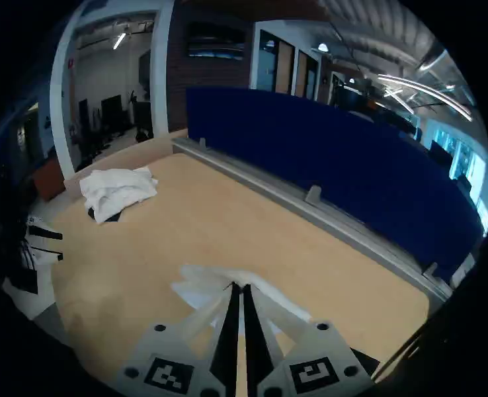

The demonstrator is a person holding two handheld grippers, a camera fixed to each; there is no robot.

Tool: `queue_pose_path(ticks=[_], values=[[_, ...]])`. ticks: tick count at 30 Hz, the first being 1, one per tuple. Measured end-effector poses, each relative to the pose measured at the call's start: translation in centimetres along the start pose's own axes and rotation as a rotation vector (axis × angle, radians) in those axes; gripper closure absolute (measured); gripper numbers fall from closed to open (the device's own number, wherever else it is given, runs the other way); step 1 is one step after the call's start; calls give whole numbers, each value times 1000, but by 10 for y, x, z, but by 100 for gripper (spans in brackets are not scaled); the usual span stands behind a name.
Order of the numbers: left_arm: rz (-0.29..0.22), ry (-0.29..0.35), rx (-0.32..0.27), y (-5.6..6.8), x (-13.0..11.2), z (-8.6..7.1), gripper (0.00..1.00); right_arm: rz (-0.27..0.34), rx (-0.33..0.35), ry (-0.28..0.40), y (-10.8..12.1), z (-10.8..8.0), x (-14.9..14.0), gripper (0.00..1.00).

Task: Fold towel

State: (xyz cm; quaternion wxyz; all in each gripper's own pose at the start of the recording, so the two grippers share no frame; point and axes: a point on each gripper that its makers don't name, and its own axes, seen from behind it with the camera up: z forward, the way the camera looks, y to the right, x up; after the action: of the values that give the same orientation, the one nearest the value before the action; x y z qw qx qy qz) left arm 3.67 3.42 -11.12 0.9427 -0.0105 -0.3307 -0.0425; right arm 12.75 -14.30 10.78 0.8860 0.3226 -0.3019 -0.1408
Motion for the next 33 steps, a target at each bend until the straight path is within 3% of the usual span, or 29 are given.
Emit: queue_pose_path(ticks=[26, 33], values=[[19, -12, 0, 10, 5, 11, 11, 57, -180, -51, 147, -28, -25, 96], [26, -20, -4, 17, 7, 13, 11, 71, -203, -67, 174, -28, -28, 96]])
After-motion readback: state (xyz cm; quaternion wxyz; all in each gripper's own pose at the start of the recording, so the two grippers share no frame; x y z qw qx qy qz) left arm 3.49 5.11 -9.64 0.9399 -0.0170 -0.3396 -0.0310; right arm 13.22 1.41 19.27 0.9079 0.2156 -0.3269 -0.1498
